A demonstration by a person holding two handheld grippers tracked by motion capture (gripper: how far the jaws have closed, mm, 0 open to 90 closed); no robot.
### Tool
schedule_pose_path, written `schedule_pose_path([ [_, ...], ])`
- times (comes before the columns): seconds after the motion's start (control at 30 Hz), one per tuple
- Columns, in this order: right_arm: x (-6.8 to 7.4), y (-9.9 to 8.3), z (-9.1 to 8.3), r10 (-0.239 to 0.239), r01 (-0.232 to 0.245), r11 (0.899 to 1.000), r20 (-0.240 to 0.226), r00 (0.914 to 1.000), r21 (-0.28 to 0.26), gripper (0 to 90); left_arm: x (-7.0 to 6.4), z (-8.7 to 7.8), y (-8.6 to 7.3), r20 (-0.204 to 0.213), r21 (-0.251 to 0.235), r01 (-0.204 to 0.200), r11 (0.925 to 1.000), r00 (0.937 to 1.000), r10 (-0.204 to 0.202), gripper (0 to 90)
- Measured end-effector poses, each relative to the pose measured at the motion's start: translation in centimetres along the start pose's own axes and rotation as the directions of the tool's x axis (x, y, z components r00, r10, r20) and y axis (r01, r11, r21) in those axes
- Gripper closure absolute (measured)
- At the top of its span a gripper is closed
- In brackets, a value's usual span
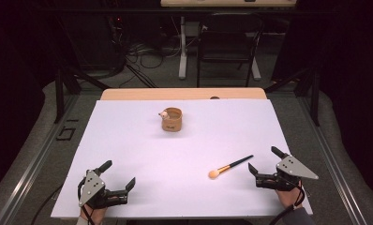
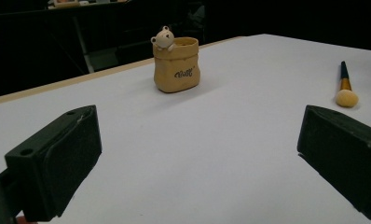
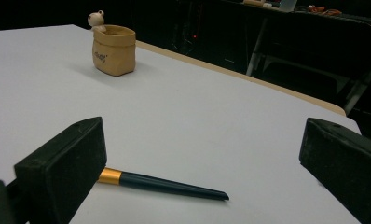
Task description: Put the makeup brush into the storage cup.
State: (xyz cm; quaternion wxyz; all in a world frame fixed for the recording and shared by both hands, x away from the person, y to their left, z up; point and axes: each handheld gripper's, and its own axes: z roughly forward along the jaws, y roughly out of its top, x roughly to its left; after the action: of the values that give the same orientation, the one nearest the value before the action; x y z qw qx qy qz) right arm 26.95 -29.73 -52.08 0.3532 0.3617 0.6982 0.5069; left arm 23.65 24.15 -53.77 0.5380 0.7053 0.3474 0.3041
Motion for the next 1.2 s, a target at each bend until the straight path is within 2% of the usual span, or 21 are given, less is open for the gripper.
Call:
schedule_pose_path([
  [0.53, -1.0, -0.3, 1.6, -0.017, 0.017, 0.999, 0.002, 0.9999, 0.031, 0.1, 0.1, 0.0, 0.0, -0.003, 0.005, -0.002, 1.0, 1.0, 0.002, 0.0],
  [1.2, -2.2, -0.7, 3.7, 0.0, 0.001, 0.997, -0.005, 1.0, 0.073, 0.0, 0.0, 0.1, 0.0, -0.002, 0.011, -0.003, 0.9999, 1.0, 0.003, 0.0],
])
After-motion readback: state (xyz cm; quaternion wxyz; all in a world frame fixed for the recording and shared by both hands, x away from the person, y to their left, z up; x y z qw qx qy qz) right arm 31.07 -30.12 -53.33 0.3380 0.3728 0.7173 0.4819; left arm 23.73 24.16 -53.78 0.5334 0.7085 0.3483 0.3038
